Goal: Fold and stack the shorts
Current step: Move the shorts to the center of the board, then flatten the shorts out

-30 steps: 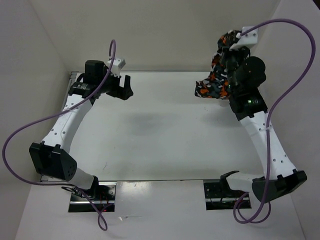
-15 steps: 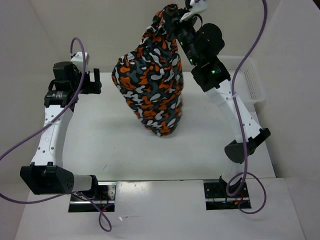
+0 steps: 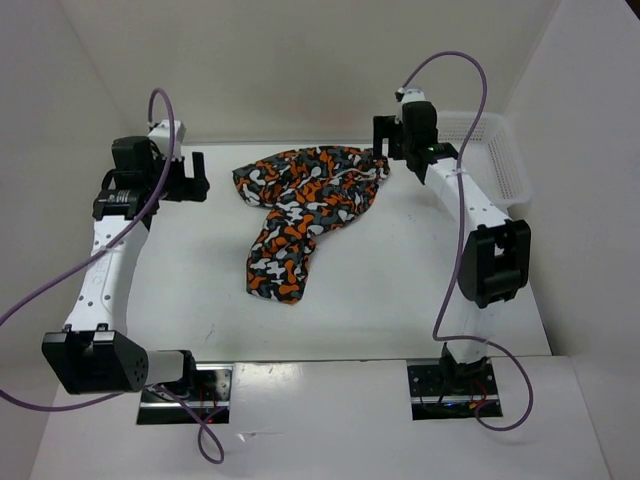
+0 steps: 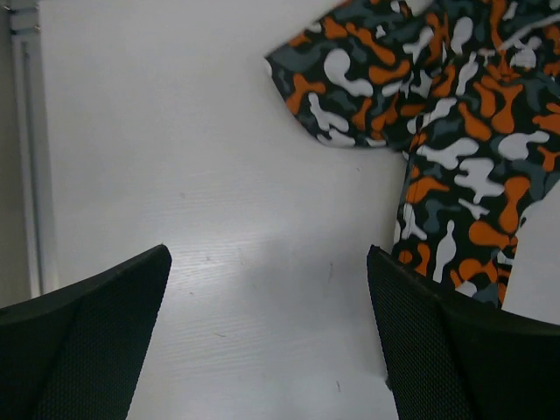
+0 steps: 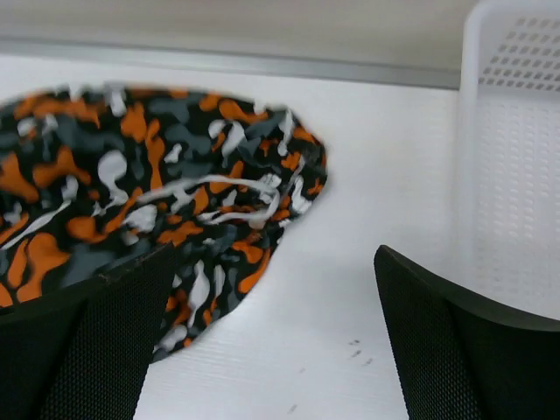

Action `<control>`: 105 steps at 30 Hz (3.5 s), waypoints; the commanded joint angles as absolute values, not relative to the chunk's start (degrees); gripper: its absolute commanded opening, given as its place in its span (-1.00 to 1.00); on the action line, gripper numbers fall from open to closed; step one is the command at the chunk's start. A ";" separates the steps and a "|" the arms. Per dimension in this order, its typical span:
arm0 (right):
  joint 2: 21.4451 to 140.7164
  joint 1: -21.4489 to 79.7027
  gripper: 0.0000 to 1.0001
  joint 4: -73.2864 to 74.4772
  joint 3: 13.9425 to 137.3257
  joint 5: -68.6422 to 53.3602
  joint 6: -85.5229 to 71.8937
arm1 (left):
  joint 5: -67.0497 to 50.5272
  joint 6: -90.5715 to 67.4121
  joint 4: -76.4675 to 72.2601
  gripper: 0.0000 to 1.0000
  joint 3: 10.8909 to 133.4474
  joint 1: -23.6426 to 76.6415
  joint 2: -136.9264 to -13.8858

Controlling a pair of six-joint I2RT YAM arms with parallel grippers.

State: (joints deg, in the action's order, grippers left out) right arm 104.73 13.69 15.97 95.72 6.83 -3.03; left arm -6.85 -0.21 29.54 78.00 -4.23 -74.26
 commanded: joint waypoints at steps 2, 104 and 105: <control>104.75 18.70 0.97 19.50 101.24 1.60 1.58 | -16.33 0.00 34.00 0.99 72.96 -4.05 -74.62; 96.50 40.42 0.44 24.87 57.48 2.11 39.29 | 12.13 0.00 35.16 0.35 45.53 13.18 -79.97; 96.50 40.43 0.27 25.40 57.48 2.11 39.90 | 12.13 0.00 35.16 0.35 44.92 13.18 -80.59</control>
State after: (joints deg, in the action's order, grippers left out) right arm 95.53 38.98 27.38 58.37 1.74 34.72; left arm 11.99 -0.16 36.77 46.22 13.41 -79.15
